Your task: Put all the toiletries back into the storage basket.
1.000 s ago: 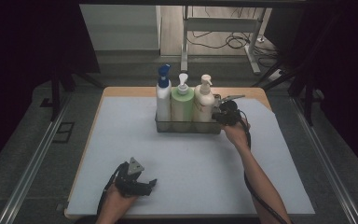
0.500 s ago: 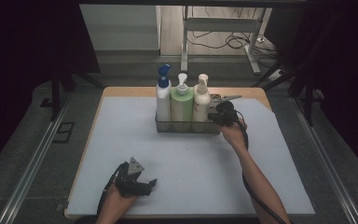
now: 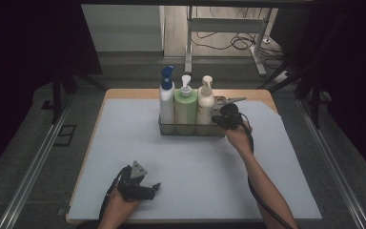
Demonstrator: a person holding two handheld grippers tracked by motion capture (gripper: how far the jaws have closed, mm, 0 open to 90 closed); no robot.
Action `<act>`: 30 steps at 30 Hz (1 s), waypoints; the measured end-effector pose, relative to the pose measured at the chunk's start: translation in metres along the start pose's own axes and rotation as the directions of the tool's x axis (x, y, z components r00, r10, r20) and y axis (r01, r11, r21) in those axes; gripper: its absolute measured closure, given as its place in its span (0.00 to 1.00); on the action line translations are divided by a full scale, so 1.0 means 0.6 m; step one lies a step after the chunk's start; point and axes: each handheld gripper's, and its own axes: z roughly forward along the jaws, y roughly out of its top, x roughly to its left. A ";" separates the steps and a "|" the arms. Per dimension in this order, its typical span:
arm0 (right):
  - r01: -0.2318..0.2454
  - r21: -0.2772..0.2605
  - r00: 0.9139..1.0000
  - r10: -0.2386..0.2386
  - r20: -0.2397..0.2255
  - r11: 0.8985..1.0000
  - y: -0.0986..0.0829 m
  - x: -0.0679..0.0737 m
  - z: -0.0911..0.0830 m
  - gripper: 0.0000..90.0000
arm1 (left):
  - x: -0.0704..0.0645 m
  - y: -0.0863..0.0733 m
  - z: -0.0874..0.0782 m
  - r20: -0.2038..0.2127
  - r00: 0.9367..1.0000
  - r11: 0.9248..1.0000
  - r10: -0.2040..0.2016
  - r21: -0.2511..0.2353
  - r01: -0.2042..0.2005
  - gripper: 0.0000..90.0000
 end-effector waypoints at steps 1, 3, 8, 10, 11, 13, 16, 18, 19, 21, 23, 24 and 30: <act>-0.001 0.000 1.000 0.001 0.000 1.000 0.000 0.000 0.000 0.99 | 0.000 0.000 0.000 0.000 1.000 1.000 0.000 0.000 0.000 0.13; 0.000 0.002 1.000 0.000 0.001 1.000 0.000 0.001 -0.001 0.99 | 0.000 0.000 0.000 0.001 1.000 1.000 0.000 0.001 0.000 0.13; 0.000 0.002 1.000 0.000 0.002 1.000 0.000 0.002 -0.001 0.99 | 0.000 0.000 0.000 0.001 1.000 1.000 0.000 0.001 0.000 0.13; -0.004 0.001 1.000 0.004 0.000 1.000 0.000 0.002 -0.001 0.99 | 0.000 0.000 0.000 0.002 1.000 1.000 0.000 0.000 0.000 0.13; -0.005 0.001 1.000 0.005 -0.001 1.000 0.000 0.002 -0.001 0.99 | 0.000 0.000 0.000 0.000 1.000 1.000 0.000 0.001 0.000 0.13; -0.008 -0.001 1.000 0.008 0.001 1.000 -0.001 0.001 -0.001 0.96 | 0.000 0.000 0.000 0.001 1.000 1.000 0.000 0.000 0.000 0.13; -0.010 -0.006 1.000 0.010 0.006 1.000 -0.001 -0.003 -0.004 0.92 | 0.000 0.000 0.000 0.002 1.000 1.000 0.000 -0.001 0.000 0.13; -0.010 -0.012 1.000 0.010 0.005 1.000 -0.001 -0.005 -0.007 0.91 | 0.000 0.000 0.000 0.001 1.000 1.000 0.000 -0.001 0.000 0.13; -0.012 -0.016 1.000 0.012 0.001 1.000 -0.001 -0.005 -0.008 0.90 | 0.000 0.000 0.000 0.001 1.000 1.000 -0.002 -0.002 0.002 0.13; -0.006 -0.014 1.000 0.006 0.002 1.000 0.000 -0.005 -0.011 0.89 | 0.000 0.000 0.000 0.001 1.000 1.000 0.000 -0.001 0.000 0.13; 0.002 -0.015 1.000 -0.002 0.007 1.000 0.001 -0.003 -0.015 0.88 | 0.000 0.000 0.000 0.001 1.000 1.000 0.000 -0.002 0.000 0.13; 0.006 -0.014 1.000 -0.005 0.007 1.000 0.002 -0.003 -0.016 0.87 | 0.000 0.000 0.000 0.001 1.000 1.000 0.000 -0.002 0.000 0.13; 0.017 -0.016 1.000 -0.017 0.013 1.000 0.002 -0.002 -0.022 0.83 | 0.000 0.000 0.000 0.001 1.000 1.000 0.000 -0.002 0.000 0.13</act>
